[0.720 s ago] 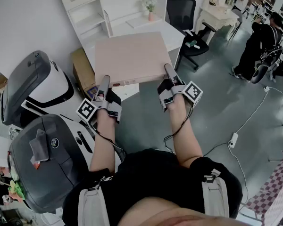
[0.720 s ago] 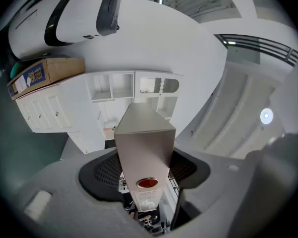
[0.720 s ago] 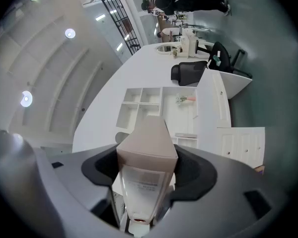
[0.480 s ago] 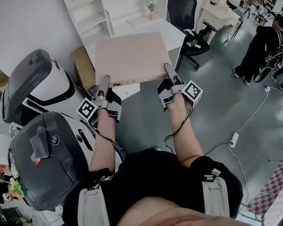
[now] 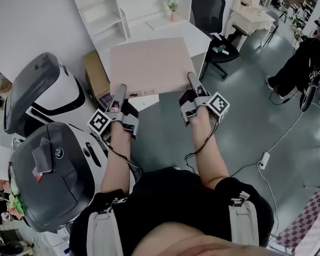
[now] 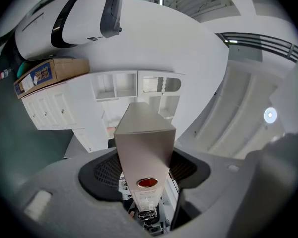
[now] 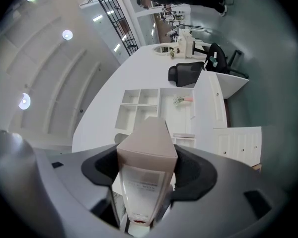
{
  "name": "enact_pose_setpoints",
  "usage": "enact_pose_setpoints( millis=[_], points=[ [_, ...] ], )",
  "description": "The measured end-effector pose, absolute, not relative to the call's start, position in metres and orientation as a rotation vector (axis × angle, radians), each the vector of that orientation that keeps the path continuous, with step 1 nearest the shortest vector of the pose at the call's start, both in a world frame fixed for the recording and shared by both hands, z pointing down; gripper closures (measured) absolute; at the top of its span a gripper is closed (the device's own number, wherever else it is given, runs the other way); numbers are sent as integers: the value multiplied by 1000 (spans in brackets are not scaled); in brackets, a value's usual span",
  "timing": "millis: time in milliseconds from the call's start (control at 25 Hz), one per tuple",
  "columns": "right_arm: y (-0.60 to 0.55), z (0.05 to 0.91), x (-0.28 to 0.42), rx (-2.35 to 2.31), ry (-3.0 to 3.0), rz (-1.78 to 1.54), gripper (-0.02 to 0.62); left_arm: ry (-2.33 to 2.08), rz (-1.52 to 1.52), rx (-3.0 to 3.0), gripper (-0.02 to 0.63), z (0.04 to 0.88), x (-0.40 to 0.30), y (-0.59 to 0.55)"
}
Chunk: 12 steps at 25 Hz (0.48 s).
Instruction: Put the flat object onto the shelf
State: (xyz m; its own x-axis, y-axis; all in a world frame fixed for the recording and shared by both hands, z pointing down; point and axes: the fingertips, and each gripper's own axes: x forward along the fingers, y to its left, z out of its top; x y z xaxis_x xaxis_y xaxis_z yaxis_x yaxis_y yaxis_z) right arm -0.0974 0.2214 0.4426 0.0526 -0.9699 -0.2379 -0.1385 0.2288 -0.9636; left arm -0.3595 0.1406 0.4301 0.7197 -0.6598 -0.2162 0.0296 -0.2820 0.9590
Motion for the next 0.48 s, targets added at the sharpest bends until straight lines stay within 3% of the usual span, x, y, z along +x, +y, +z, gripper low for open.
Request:
enact_pose_setpoints(
  millis=[480],
  points=[
    [232, 442, -45, -1121, 1403, -907, 298, -516, -764, 1769, 324, 425, -309, 162]
  ],
)
